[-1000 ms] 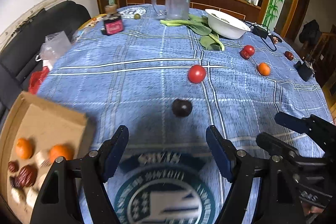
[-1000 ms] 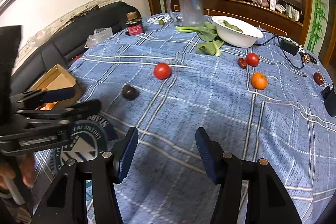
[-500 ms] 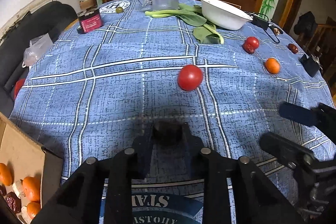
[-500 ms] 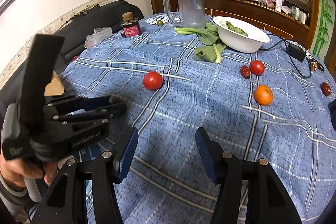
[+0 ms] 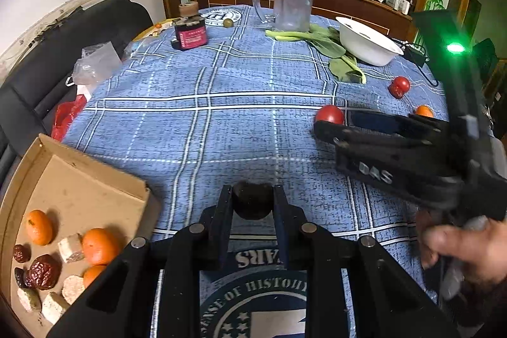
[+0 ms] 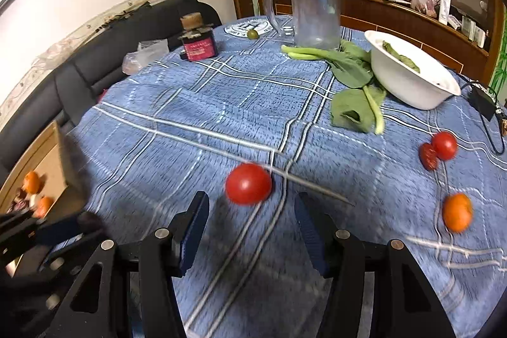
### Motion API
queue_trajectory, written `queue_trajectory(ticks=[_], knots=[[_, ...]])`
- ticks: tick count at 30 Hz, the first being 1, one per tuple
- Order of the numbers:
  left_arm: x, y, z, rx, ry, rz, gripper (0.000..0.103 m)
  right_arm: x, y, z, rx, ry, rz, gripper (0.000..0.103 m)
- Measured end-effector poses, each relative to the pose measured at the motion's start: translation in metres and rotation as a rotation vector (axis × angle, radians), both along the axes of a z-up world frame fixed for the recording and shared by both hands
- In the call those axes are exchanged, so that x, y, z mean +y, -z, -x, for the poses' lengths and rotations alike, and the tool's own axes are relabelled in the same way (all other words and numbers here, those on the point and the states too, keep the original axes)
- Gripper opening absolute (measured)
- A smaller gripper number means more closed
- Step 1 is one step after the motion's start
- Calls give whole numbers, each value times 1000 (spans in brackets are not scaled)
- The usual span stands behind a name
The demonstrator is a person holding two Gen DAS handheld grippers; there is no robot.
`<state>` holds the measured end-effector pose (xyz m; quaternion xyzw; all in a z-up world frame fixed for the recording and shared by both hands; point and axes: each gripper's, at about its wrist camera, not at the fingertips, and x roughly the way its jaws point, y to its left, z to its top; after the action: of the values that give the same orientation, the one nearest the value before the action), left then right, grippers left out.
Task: Organize fruits
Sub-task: 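Grasp the last dark date with the left gripper while the right gripper grasps a red tomato, then carry the date and the red tomato with both grippers over the box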
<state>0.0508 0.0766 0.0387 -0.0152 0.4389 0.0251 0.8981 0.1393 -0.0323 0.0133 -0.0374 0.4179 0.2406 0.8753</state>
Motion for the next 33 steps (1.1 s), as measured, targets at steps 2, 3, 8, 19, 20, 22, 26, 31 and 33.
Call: queue_trajectory(ticks=[2,3,8,19,20,22,26,31,33], knots=[[3,0,1,-3,-4,0,23,4,4,-7,4,4,15,49],[4,0,1,-2,-7,-1,23,5,4,-8,0,2,16,41],[10,1,5,2,-19,13,23,2,0,4,13,-2,22,35],[14,-14,44,-43,-14,-13,23,-22,-37,95,-43,15,-74,35],[17,-15,48,-47,-16,-16,23,-21,-39,104,-44,9,-83,35],[21,-18,58,-56,-22,-23,23,-18,-43,119,-54,6,-96,35],[32,-25,77,-75,-37,-29,23,-5,-49,143,-57,-16,-129,35],[50,-32,97,-93,-61,-35,23,21,-54,169,-55,-63,-154,35],[58,-34,105,-98,-71,-38,23,32,-55,175,-53,-84,-157,36]])
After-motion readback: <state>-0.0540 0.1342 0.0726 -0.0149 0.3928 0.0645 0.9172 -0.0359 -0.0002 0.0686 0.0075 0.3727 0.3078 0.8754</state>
